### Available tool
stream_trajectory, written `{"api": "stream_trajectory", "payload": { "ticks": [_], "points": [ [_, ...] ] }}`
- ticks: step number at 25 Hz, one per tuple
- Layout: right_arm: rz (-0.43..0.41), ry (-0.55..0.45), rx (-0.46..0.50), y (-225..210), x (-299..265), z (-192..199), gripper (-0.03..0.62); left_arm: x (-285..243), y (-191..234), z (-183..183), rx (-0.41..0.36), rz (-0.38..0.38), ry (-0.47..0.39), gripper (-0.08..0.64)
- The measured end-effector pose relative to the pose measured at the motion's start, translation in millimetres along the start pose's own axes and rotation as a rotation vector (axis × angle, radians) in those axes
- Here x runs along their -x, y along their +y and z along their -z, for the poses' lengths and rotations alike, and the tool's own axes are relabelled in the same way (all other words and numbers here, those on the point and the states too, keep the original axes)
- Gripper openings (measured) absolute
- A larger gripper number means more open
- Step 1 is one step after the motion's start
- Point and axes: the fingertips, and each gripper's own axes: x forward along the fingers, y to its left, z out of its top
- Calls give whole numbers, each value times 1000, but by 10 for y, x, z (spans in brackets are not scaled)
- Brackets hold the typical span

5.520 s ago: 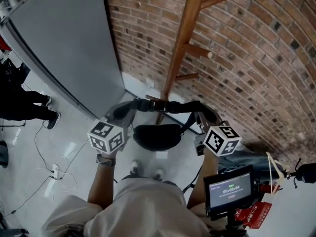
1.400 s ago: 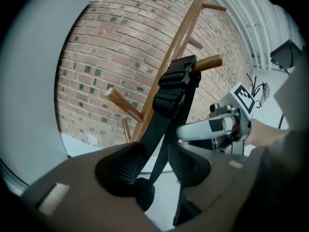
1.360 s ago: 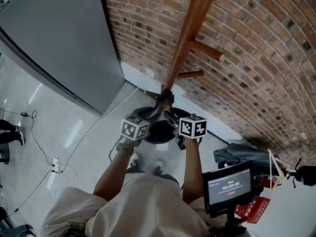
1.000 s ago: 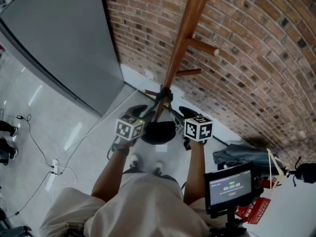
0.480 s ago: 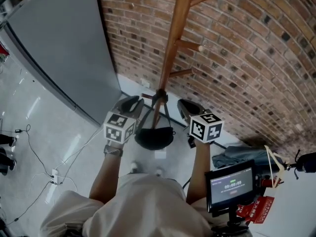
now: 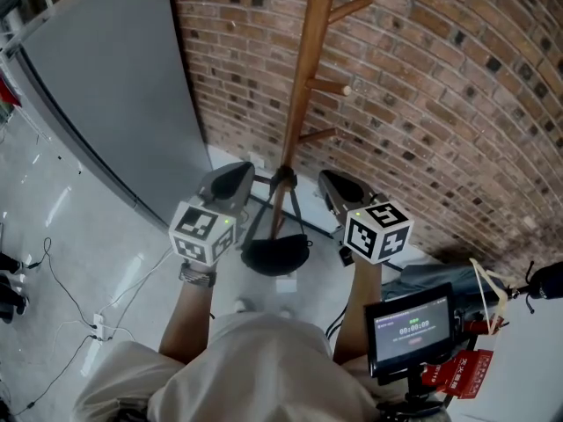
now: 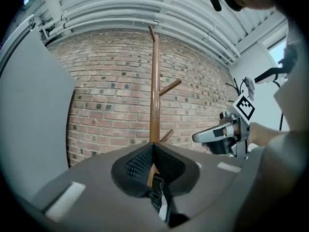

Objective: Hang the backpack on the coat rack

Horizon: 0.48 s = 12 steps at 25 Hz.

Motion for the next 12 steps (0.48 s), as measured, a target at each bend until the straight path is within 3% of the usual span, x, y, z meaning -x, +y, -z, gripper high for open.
{"api": "stream_trajectory", "payload": {
  "ticks": [5,12],
  "points": [
    [-8,-58,42,124,112,-236,3,61,-144,-296,-93,43,-21,0],
    [-23,-128,98,276,267,-527,1,187,-229,-628,-180,40,-64,0]
  ]
}}
